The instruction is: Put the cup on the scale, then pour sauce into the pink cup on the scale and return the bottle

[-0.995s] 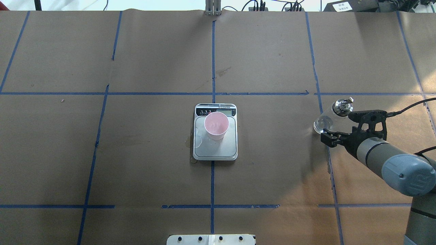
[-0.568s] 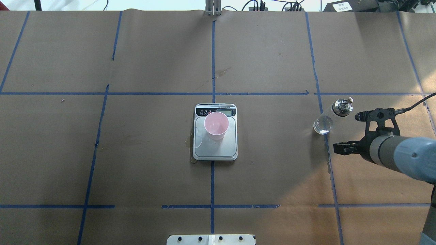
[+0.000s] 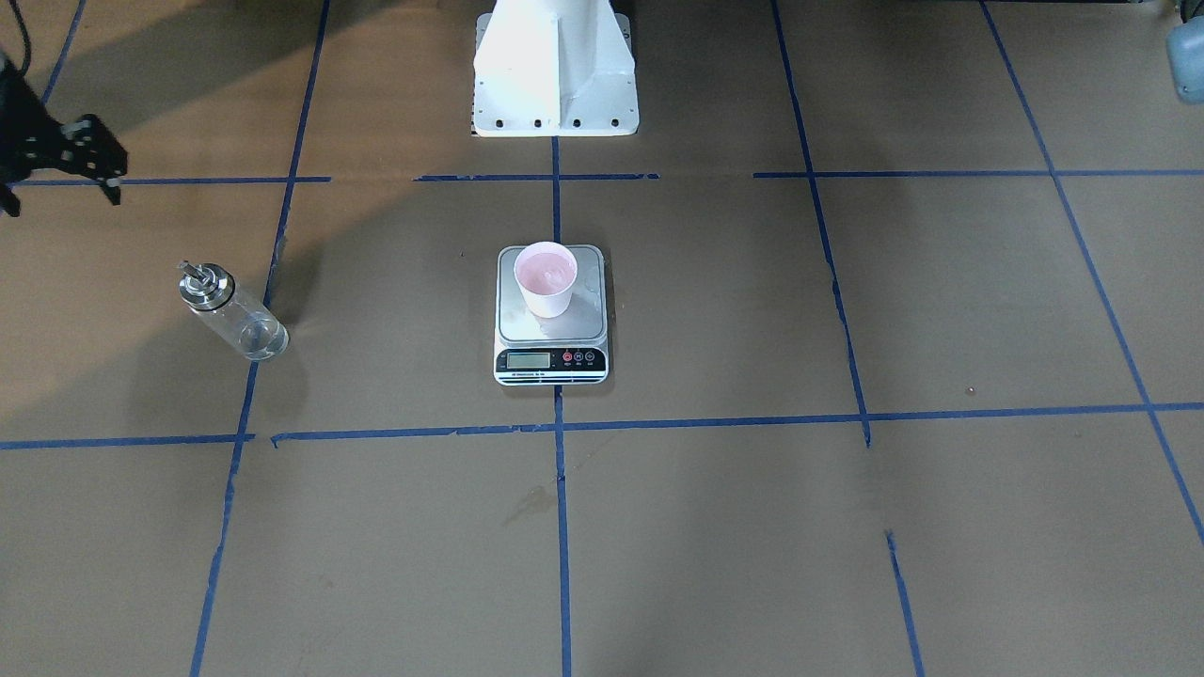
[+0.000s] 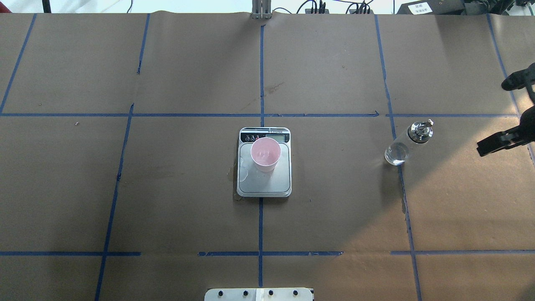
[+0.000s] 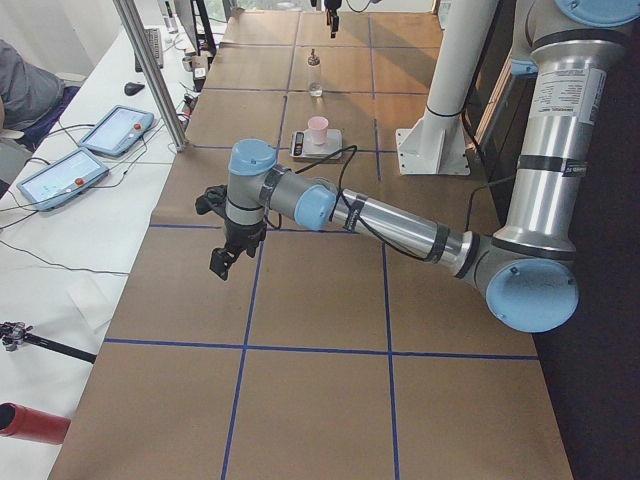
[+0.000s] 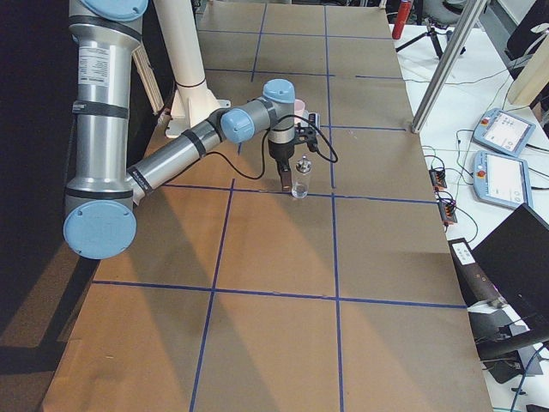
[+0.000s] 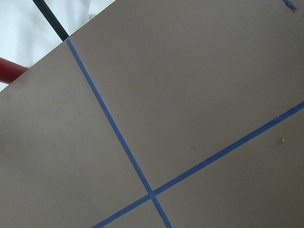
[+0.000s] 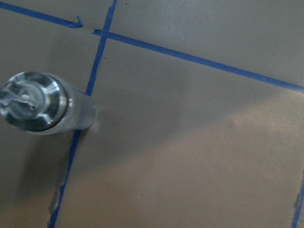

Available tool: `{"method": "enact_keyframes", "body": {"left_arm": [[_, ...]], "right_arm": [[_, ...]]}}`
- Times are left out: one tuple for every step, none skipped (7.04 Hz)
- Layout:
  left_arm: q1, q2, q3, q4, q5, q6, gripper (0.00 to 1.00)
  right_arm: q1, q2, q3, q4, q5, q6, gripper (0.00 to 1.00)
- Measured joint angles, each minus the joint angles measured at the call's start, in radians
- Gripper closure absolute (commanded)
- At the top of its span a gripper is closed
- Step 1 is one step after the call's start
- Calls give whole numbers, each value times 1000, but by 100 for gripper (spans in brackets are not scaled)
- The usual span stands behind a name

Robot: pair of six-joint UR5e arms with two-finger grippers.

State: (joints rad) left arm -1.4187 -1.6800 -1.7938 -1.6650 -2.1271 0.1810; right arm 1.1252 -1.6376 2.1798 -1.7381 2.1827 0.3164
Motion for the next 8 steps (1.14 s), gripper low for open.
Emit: {"method": "enact_keyframes", "body": {"left_arm": [[0,1,3,2,-1,1,0],[0,6,6,5,-2,5,0],[-4,26,8,3,-6,9,0],[-19,57,11,-8,-17,10,0],[-53,80,31,-24,-34,9,0],[-87,91,68,-32,-54,7,0],[-114,95,111,-35,-86,5,0],[-134,96,158,-36,-121,6,0]], "right_arm": [[152,12,-100,-24,101,-221,0],[257,17,-193,-32,141,-392,0],[320,13,-264,-32,153,-488,0],[353,11,-311,-30,148,-517,0],[364,19,-351,-24,135,-513,0],[368,26,-381,-12,133,-500,0],[368,30,-404,-5,136,-481,0],[369,35,-422,-2,142,-468,0]]}}
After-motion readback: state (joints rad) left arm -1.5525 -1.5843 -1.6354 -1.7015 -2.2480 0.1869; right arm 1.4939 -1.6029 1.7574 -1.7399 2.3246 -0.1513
